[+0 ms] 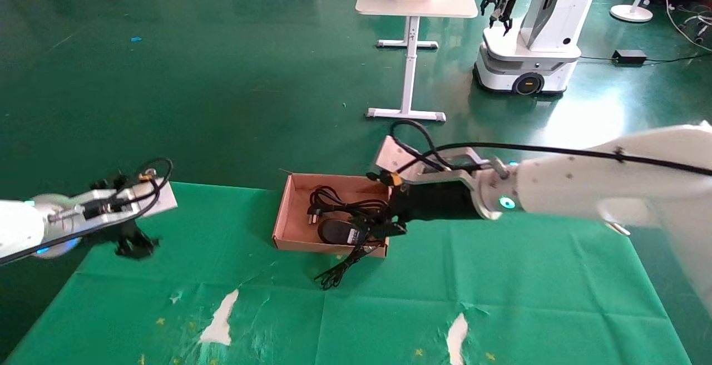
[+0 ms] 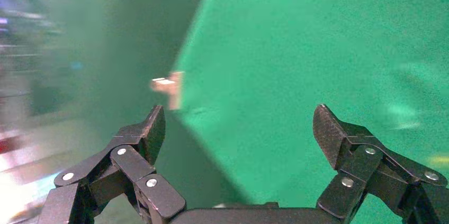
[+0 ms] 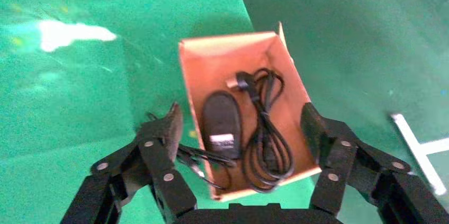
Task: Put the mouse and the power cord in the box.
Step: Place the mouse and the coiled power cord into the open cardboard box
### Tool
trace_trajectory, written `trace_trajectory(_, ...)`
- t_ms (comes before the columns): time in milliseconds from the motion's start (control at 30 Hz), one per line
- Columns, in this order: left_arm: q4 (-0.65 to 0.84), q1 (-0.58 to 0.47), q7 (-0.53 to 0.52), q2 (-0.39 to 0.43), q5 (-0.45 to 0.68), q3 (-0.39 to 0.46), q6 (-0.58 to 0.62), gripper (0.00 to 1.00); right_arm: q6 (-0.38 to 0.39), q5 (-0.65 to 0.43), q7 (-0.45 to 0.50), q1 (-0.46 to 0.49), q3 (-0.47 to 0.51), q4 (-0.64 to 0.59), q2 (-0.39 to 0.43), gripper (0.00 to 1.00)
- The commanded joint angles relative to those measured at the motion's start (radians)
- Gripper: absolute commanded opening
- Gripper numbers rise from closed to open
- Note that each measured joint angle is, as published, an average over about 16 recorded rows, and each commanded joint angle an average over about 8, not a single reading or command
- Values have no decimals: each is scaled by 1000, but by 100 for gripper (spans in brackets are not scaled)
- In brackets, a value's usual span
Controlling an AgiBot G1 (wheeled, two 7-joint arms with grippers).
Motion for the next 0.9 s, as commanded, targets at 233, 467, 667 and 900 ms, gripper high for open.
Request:
trace_trajectory(233, -8, 79, 107, -24, -238, -120, 81, 100, -63, 136, 20, -89, 53, 108, 100, 100)
trace_trajectory(467, -14, 148, 200, -44, -446, -226, 151, 100, -118, 256, 37, -168, 100, 202, 187, 100)
trace_trajectory(667, -20, 206, 280, -62, -624, -315, 211, 100, -165, 358, 51, -235, 139, 283, 261, 100)
trace_trajectory(900, -26, 276, 373, -83, -833, -421, 282, 100, -221, 478, 69, -313, 186, 378, 348, 100)
